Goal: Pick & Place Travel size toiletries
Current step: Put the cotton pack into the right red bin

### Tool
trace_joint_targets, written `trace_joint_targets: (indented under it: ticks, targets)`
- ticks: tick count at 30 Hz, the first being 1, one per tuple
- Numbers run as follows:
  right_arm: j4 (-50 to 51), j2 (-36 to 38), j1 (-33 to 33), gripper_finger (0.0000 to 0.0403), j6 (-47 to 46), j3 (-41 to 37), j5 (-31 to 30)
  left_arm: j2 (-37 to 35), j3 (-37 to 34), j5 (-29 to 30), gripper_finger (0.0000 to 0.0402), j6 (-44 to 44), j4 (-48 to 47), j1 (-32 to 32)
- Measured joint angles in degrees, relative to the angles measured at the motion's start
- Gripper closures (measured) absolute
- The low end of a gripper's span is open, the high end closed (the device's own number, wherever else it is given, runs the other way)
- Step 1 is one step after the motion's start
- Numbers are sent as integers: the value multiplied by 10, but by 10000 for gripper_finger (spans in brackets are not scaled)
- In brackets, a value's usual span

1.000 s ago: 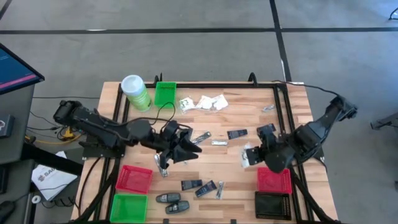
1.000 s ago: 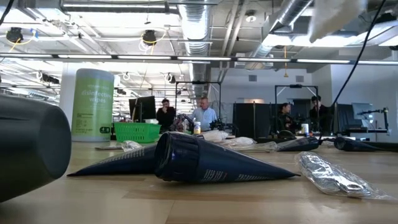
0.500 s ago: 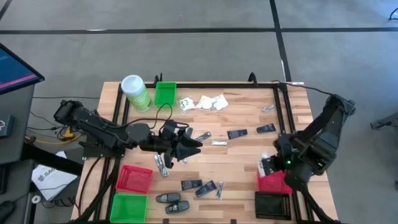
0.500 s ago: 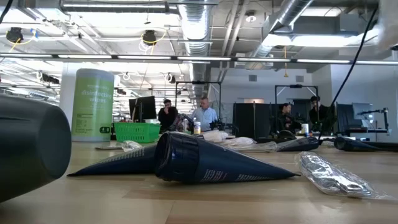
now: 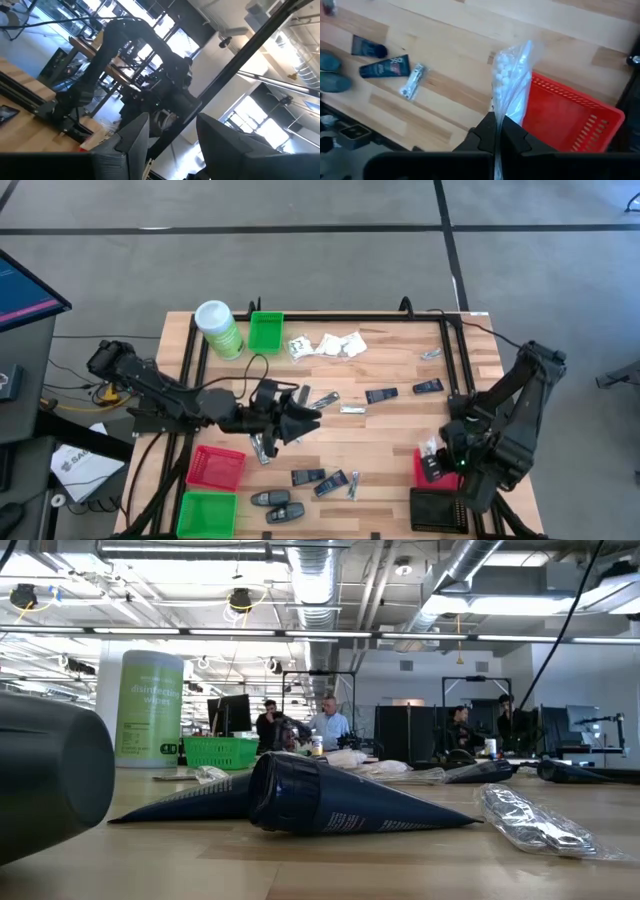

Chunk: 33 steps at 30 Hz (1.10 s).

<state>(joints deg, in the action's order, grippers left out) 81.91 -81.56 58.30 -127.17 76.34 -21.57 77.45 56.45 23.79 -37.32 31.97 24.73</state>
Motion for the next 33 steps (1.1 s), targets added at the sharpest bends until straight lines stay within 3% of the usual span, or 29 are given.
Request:
trace_joint_targets:
  ticks: [14, 26, 33]
  targets:
    - [12, -34, 36, 403, -9, -35, 111, 20, 1, 72, 243, -6, 0, 47]
    - [-78, -40, 58, 403, -11, -122, 171, 42, 1, 89, 243, -25, 18, 58]
    - [-70, -40, 57, 403, -10, -139, 198, 44, 0, 93, 243, -31, 15, 58]
